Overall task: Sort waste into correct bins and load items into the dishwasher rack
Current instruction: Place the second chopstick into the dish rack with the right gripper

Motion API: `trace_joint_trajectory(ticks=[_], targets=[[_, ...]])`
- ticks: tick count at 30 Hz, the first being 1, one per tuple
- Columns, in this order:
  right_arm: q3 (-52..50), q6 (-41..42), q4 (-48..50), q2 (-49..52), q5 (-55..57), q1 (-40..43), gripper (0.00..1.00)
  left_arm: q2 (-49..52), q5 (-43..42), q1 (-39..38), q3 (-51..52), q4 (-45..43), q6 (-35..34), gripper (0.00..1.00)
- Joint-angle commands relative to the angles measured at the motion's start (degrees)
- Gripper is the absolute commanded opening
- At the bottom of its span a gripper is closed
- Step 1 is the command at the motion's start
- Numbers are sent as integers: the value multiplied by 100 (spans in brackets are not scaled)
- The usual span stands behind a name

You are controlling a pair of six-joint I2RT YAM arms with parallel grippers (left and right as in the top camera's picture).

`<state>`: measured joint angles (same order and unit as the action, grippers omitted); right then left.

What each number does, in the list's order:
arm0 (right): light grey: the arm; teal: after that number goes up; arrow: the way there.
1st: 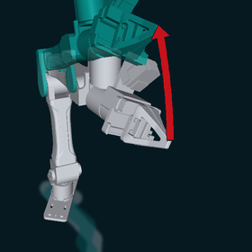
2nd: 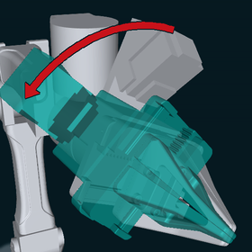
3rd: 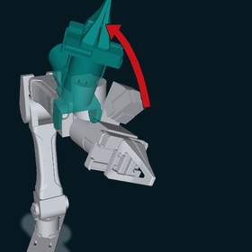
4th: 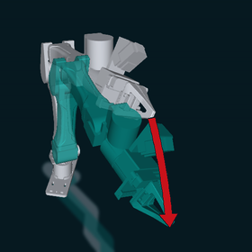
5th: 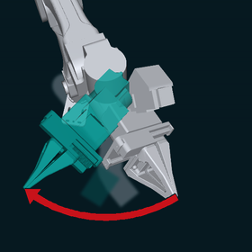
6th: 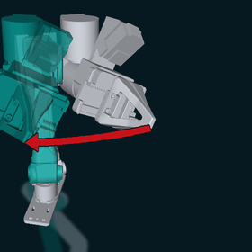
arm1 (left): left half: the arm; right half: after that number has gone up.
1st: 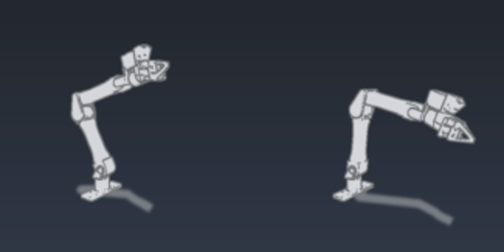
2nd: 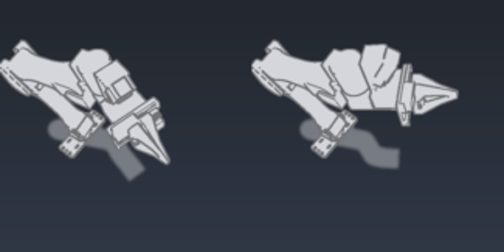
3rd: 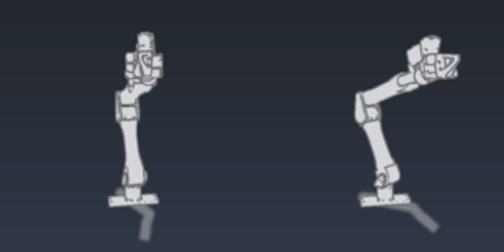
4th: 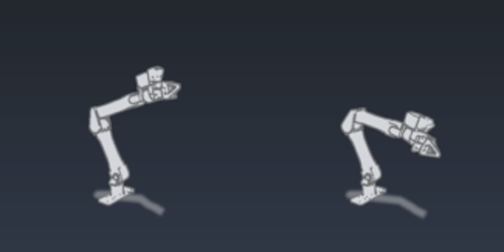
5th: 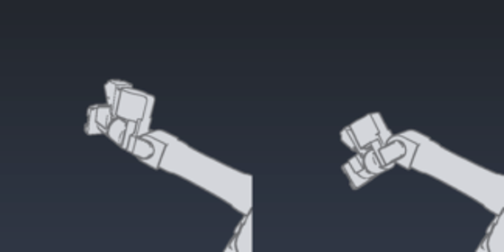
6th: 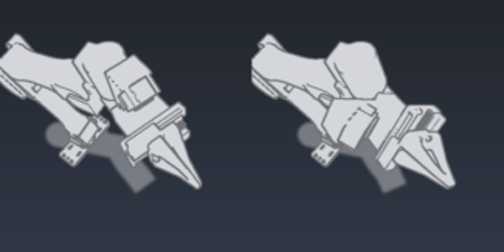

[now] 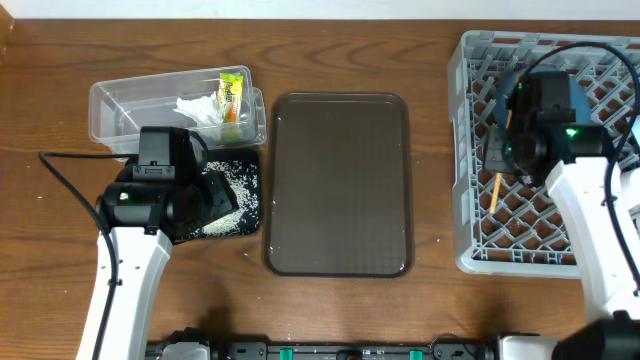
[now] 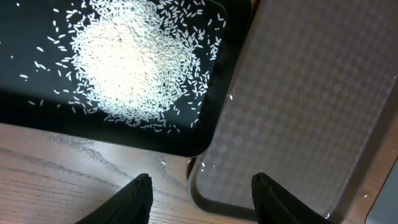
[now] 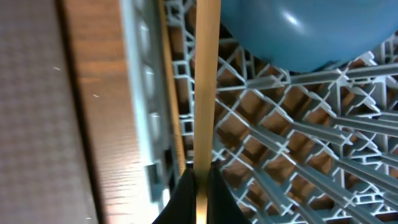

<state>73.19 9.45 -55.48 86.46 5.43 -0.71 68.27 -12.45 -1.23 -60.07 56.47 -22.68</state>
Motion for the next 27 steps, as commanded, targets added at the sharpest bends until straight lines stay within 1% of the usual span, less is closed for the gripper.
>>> trace_joint_trajectory(ticks=[1,7,8,9,12,13,15,16,17,18,19,21,22,23,24,27], targets=[[-79,-363,15,328,-26,109,1,26,74,24,-13,7,31,54],[-79,-400,431,800,-50,127,3,26,74,24,-13,9,31,54],[-76,-400,481,807,-83,127,7,26,74,24,-13,9,31,56],[-70,-398,511,796,-125,129,15,26,74,24,-13,9,31,62],[28,-387,426,636,-164,129,46,24,76,24,-15,2,46,69],[68,-363,385,551,-186,129,52,24,74,24,-15,-20,140,70],[122,-260,361,310,-260,168,70,20,66,-2,-31,-85,507,75],[129,-262,393,173,-389,212,77,20,68,-48,-66,-105,726,76],[129,-267,433,61,-540,264,81,22,72,-111,-103,-125,901,78],[129,-282,476,-35,-750,334,83,22,74,-190,-142,-151,1062,79],[129,-323,494,-109,-968,411,84,22,76,-297,-186,-195,1215,80],[129,-494,450,-155,-1423,560,85,35,105,-503,-219,-308,1283,83],[129,-614,345,-155,-1657,640,89,63,140,-612,-221,-348,1281,84],[129,-678,210,-146,-1759,697,97,96,140,-678,-221,-345,1283,84],[129,-699,61,-144,-1779,734,99,129,136,-719,-221,-321,1283,84],[129,-699,-581,-144,-1770,887,99,275,140,-796,-221,79,1283,86]])
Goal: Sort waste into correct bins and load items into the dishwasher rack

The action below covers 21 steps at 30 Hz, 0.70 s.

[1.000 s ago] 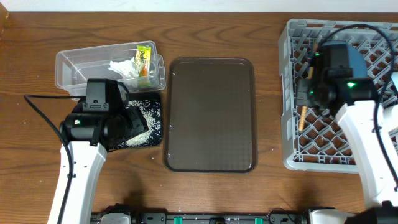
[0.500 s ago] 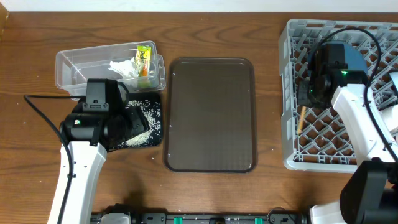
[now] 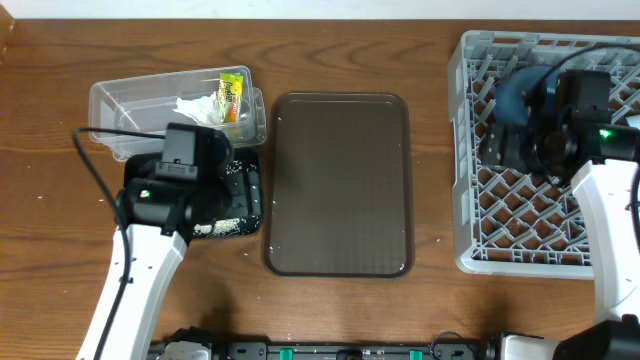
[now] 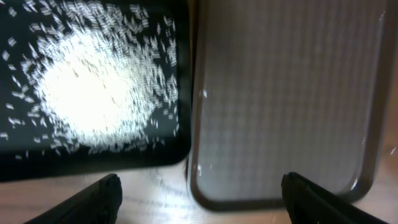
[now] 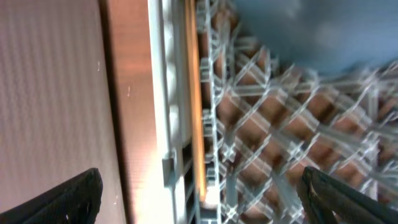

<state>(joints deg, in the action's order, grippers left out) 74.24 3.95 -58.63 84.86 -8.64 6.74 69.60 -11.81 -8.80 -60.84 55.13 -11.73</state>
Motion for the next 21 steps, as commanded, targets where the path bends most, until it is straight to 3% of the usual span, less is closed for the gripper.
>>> trace_joint_trajectory(ticks=[1,4,9,16,17,21], targets=[[22,-149,-391,13,-361,186,99,181,79,-39,-144,413,188,86],[-17,-76,-640,-72,-361,286,99,188,208,-39,-131,1025,184,86],[-492,13,-505,-782,-245,304,99,-538,227,-42,66,1126,188,86],[-2468,72,1078,-3318,-122,299,99,-2776,789,-94,743,396,166,86],[-2721,70,1281,-3665,-120,299,99,-3086,802,-94,863,221,164,93],[-3469,70,1659,-4953,-122,299,99,-4065,802,-94,1075,-319,164,94]])
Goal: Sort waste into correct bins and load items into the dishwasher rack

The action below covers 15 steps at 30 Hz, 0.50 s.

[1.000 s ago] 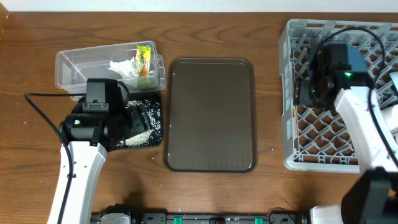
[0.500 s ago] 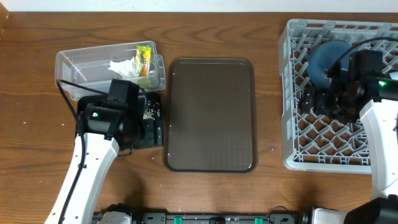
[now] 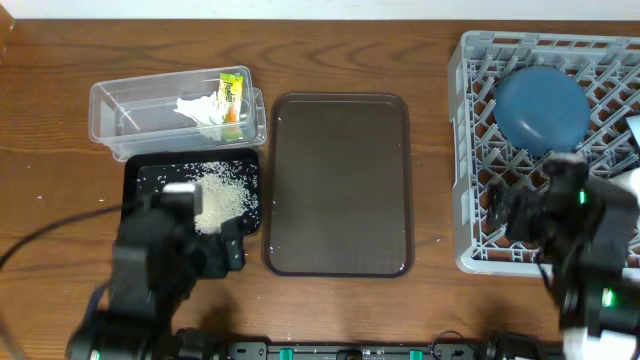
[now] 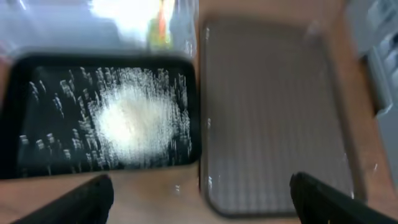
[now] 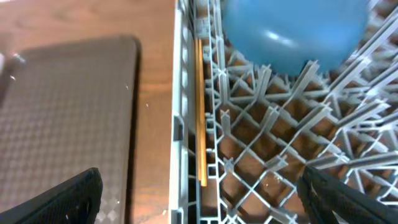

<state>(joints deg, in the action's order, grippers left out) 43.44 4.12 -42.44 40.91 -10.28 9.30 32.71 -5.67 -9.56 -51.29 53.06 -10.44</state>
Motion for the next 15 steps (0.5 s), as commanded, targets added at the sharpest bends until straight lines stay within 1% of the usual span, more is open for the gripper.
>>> trace_joint_trajectory(ticks=[1,3,6,11,15], targets=[[-472,52,-55,-778,42,44,99,-529,188,-17,120,-103,35,94],[-595,52,-361,-1204,42,44,99,-789,188,-17,120,-31,35,94],[-612,52,-1003,-1567,39,44,99,-1021,188,-17,120,46,35,95],[-612,52,-1943,-1663,44,44,99,-1038,188,-17,120,63,35,95],[-616,52,-2002,-1657,39,44,99,-1038,188,-17,120,63,35,95]])
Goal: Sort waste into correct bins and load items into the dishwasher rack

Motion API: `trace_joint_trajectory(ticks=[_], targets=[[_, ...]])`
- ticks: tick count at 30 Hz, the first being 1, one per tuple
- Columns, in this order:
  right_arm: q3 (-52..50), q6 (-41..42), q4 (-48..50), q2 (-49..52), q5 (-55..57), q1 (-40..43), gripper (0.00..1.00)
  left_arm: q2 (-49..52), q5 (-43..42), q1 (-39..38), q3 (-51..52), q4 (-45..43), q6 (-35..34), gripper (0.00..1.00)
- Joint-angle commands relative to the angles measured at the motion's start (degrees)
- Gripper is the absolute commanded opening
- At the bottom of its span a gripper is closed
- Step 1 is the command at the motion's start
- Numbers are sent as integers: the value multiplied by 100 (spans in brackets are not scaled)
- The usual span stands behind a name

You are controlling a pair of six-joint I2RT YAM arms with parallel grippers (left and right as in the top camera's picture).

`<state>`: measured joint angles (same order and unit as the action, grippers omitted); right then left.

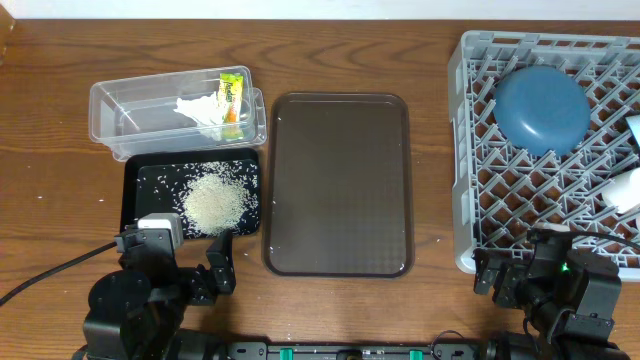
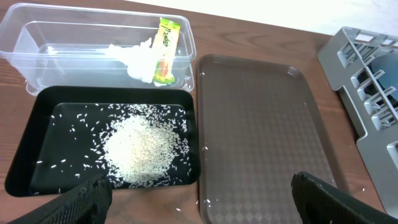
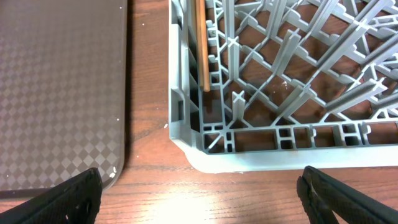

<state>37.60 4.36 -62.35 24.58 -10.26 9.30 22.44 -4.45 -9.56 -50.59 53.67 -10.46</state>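
The grey dishwasher rack [image 1: 468, 150] stands at the right with a blue bowl [image 1: 543, 108] in its far part. A wooden chopstick [image 3: 201, 43] lies inside along its left wall. My right gripper [image 3: 200, 200] hangs open and empty over bare wood in front of the rack's near left corner. At the far left, a clear bin [image 1: 110, 105] holds a yellow-green wrapper [image 2: 165, 48] and crumpled tissue [image 2: 138, 61]. A black tray [image 2: 25, 158] in front of it carries spilled rice [image 2: 140, 149]. My left gripper [image 2: 200, 202] is open and empty, low by the front edge.
A bare brown serving tray [image 1: 338, 185] lies in the middle between the black tray and the rack. White cups [image 1: 628, 190] show at the rack's right edge. Both arm bases, left [image 1: 135, 310] and right [image 1: 560, 295], sit at the table's front edge.
Both arms have drawn back toward the table's front edge, and each wrist camera now takes in a wider stretch of the table. Both grippers remain open; nothing on the table has moved.
First my right gripper was shut on the chopstick inside the rack while my left hovered open over the rice tray. Then the right was open, the chopstick lying along the rack's left wall. Both arms were then farther back, and now rest at the front.
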Motion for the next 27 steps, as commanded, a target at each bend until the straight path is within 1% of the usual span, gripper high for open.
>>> trace_joint_trajectory(ticks=[1,11,13,17,20,25,27], targets=[[-33,28,-11,-26,37,44,99,-11,66,-17,50,2,37,95],[-33,28,-7,-31,37,42,99,-11,66,-17,50,2,37,95],[-48,28,28,-177,28,-26,99,-11,66,-17,50,2,37,95],[-166,-142,848,-678,-57,-369,99,-11,66,-17,50,2,37,95],[-485,-310,1593,-1296,-52,-625,99,-11,66,-17,50,2,37,95],[-1633,-317,2994,-2267,-74,-811,99,-11,66,-17,50,4,37,96],[-2131,-315,3679,-2435,-76,-831,99,-11,66,-17,50,2,37,95]])
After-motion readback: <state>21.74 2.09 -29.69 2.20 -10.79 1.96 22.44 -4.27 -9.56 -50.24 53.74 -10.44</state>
